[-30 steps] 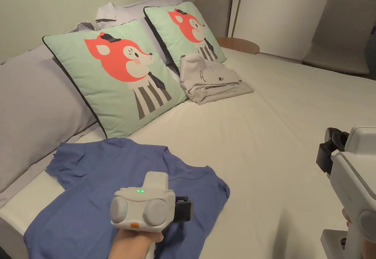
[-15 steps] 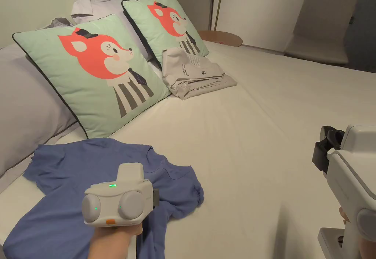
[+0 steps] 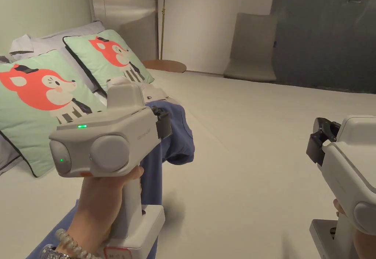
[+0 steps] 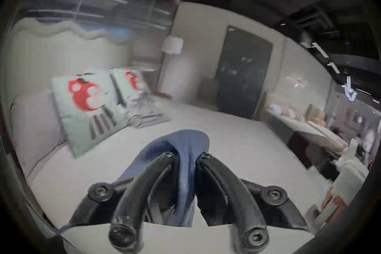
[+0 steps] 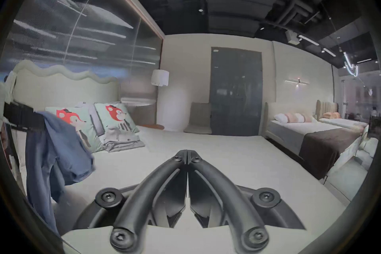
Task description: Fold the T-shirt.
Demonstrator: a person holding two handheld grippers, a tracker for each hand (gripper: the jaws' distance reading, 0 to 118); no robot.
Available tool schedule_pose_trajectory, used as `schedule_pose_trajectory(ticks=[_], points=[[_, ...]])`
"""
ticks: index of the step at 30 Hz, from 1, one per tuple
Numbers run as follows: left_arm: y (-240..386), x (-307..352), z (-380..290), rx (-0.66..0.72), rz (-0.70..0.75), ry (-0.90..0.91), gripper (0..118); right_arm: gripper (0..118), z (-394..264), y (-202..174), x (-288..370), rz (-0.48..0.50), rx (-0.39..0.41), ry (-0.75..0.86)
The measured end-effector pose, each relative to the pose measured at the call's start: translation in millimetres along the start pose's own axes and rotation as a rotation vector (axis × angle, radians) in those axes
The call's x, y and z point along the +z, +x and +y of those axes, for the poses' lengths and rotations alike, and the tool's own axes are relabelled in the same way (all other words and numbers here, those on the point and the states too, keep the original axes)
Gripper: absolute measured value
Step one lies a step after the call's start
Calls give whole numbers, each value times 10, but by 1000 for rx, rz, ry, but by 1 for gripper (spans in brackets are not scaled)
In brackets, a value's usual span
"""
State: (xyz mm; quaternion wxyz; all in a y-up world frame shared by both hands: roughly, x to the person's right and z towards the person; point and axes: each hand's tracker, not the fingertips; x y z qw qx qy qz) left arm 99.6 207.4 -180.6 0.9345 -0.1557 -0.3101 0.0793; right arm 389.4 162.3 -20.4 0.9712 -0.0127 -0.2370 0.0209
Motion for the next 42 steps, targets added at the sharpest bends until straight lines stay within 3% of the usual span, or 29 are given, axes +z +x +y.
schedule_pose_trajectory(ticks=[7,12,21,28,29,33,36,40,42], points=[[1202,-228,-183,-55,-305,-32,7,1,91,745,544,-160,6,43],[1877,-529,-825,-93,-475,-208,7,1,59,1210,874,-266,-5,39],[2389,-891,-2658,-184,-539,-713,7,1,-280,1583,1186,-347,-19,-36],[2342,-883,-3060,-229,-511,-779,9,1,-410,1606,1212,-346,-31,-67],[2319,-880,-3001,-220,-516,-771,15,1,-409,1598,1207,-343,-32,-67],[2092,-748,-2471,-189,-513,-608,101,1,-388,1553,1174,-330,-37,-54],[1716,-551,-1893,-200,-451,-405,104,1,-347,1495,1139,-312,-49,-33],[1015,-205,-1136,-213,-240,-121,104,1,-293,1382,1078,-287,-47,-1],[700,-27,-859,-205,-112,1,95,1,-270,1323,1051,-275,-44,12]])
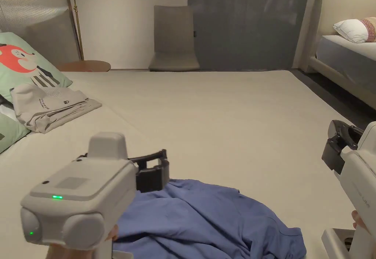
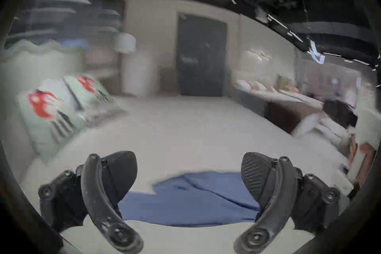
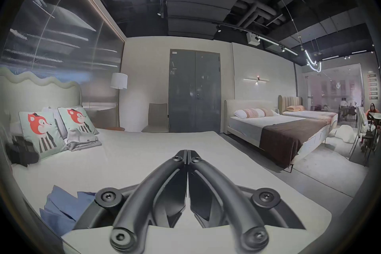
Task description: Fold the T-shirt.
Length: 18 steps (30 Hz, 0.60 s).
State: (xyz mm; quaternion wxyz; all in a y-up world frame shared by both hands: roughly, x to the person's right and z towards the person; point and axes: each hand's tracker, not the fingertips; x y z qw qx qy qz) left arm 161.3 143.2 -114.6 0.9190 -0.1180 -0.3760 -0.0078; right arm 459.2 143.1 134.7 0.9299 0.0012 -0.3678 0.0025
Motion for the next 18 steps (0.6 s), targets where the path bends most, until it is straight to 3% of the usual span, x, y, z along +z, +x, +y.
schedule_pose_trajectory(ticks=[2,5,6,8,13,18], points=[[-276,223,167,-24,139,89,68,1,18,-60,-9,17,-9,11],[-471,490,337,-45,274,169,51,1,30,-132,-19,31,-8,19],[-522,551,371,-45,287,185,27,1,32,-147,-23,36,-8,20],[-579,638,429,-29,285,197,3,1,33,-167,-26,42,-11,19],[-628,656,401,-5,261,149,0,1,20,-202,-37,52,-9,15],[-673,474,11,37,246,-55,0,1,-61,-230,-51,61,-4,-6]])
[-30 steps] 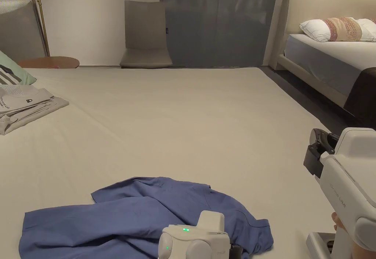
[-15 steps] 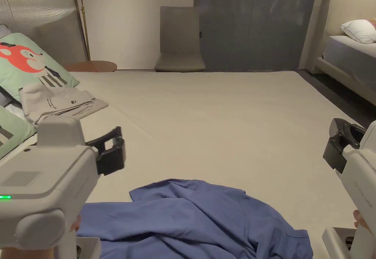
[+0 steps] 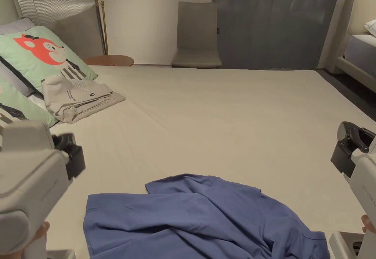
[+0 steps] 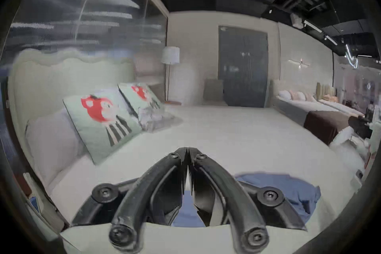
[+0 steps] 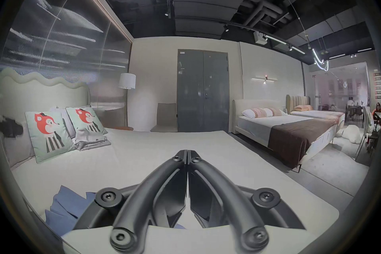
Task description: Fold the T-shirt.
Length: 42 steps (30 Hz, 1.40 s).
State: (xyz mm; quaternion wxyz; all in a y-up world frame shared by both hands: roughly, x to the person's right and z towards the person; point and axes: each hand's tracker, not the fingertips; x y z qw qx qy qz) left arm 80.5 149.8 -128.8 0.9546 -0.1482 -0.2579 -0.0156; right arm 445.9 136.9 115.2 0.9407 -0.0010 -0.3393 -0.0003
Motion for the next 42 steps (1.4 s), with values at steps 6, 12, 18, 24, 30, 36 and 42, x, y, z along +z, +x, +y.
schedule_pose_trajectory(ticks=[6,12,18,24,30,36,42], points=[[-85,-365,-936,110,-42,-376,75,1,-154,-24,-22,8,-5,-48],[-14,-702,-1791,48,-15,-623,92,1,-326,-30,-41,17,5,-95],[-20,-746,-1903,32,7,-598,60,1,-472,11,-52,6,11,-141],[47,-494,-1699,-32,-2,-525,13,1,-723,103,-132,-10,57,-268],[167,-239,-1500,-4,-52,-462,4,111,-1430,341,-427,-12,6,-642],[157,-207,-1509,8,-56,-468,4,66,-1953,422,-503,-6,-38,-859],[108,-150,-1316,47,-79,-449,4,5,-1465,278,-356,120,-20,-699]])
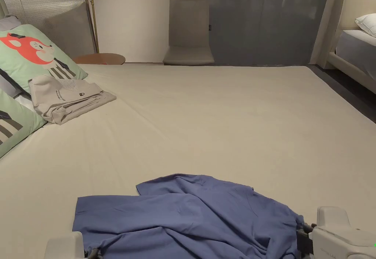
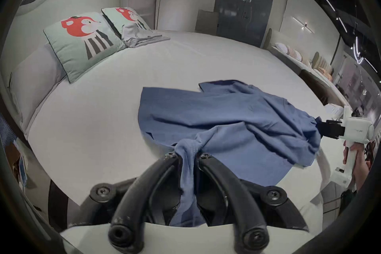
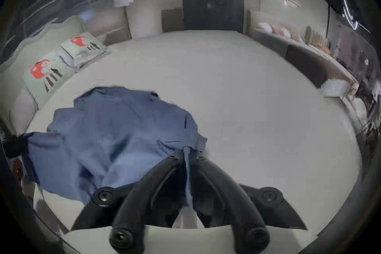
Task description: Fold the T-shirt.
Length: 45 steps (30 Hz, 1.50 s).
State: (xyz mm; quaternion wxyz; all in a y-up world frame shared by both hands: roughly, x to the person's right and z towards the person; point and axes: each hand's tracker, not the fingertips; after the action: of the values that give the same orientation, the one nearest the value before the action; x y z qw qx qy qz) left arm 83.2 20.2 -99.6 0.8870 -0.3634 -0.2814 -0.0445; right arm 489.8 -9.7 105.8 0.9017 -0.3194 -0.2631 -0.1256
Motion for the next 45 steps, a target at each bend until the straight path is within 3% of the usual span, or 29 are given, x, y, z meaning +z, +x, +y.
schedule_pose_trajectory(ticks=[10,18,31,45], points=[[-100,536,1057,10,-61,234,4,5,963,124,927,79,-142,342],[-26,770,2431,-19,-111,403,4,5,2039,169,1441,26,-170,559],[450,214,4126,-30,-150,534,4,5,3410,297,1198,-88,-154,693],[609,-745,4784,57,-142,552,4,5,4069,401,465,-188,-118,744]])
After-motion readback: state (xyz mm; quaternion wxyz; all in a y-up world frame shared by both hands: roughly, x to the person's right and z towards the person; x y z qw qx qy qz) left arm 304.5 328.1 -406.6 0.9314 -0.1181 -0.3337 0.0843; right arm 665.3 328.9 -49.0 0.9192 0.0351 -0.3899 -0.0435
